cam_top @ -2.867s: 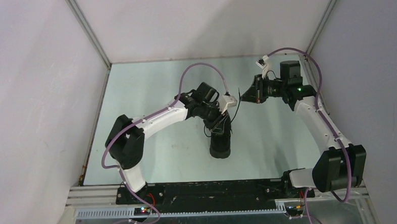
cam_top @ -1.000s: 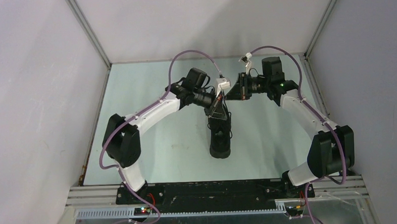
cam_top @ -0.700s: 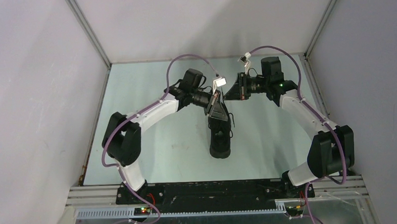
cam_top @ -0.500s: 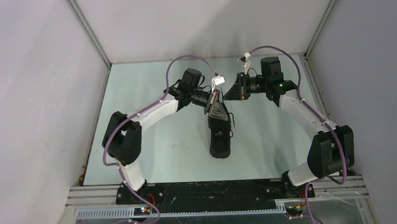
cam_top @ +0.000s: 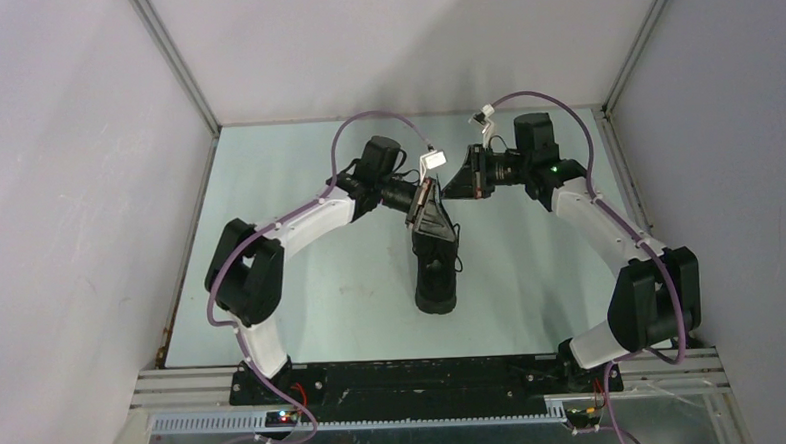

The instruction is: Tie the shoes

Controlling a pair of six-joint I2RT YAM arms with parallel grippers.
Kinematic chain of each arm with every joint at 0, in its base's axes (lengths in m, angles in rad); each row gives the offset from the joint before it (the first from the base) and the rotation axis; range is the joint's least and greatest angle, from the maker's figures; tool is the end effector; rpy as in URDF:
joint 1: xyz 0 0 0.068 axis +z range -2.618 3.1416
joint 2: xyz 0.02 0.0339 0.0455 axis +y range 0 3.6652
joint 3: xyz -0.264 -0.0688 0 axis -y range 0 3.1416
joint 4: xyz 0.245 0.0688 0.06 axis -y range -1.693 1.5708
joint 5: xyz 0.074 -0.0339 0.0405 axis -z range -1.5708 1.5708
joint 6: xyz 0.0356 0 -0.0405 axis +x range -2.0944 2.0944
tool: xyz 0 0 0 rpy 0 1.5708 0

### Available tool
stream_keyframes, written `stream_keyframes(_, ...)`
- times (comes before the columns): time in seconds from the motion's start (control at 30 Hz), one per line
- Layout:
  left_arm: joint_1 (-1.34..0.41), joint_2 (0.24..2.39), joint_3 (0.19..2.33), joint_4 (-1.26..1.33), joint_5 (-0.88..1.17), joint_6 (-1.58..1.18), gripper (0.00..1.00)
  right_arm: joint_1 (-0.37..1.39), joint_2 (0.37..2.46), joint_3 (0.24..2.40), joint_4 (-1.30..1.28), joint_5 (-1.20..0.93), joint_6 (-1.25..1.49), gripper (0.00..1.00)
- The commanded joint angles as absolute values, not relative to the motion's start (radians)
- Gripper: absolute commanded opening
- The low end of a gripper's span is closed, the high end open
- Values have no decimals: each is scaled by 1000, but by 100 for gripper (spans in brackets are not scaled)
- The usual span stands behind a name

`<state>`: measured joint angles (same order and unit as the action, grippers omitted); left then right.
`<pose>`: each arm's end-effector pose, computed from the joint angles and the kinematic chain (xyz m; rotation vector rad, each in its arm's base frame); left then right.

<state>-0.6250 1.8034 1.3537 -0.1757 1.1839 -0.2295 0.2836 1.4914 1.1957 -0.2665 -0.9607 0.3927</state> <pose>0.3038 -0.2599 0.2667 1.1403 1.9510 -1.7606 0.3094 0.1206 0.3124 -0.4867 2.1221 1.4116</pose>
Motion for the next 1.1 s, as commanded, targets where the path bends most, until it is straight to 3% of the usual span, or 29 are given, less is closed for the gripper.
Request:
stream_keyframes(0.0, -623, 1812, 1342, -122, 1182, -268, 34, 297, 1498, 1212, -237, -943, 409, 0)
stream_keyframes(0.17, -622, 1816, 1337, -96, 1106, -334, 35, 306, 1492, 1212, -228, -911, 450, 0)
stream_keyframes(0.33, -623, 1818, 1335, -97, 1095, -321, 7, 311, 1490, 1213, -240, -906, 437, 0)
stream_keyframes(0.4, -623, 1815, 1337, -120, 1088, -295, 1, 308, 1492, 1212, -250, -905, 422, 0)
stream_keyframes(0.5, -620, 1808, 1346, -188, 1078, -218, 0, 287, 1491, 1214, -259, -937, 363, 3)
stream_keyframes(0.63, -606, 1787, 1386, -344, 1059, -54, 0, 193, 1485, 1215, -296, -1087, 214, 27)
stream_keyframes(0.77, -590, 1767, 1411, -456, 1069, 87, 0, 150, 1503, 1282, -590, -1153, -206, 38)
stream_keyframes(0.87, -586, 1753, 1407, -475, 1088, 118, 0, 219, 1526, 1311, -849, -1079, -544, 41)
stream_keyframes(1.07, -572, 1734, 1369, -414, 1113, 82, 0, 308, 1567, 1276, -901, -996, -709, 45)
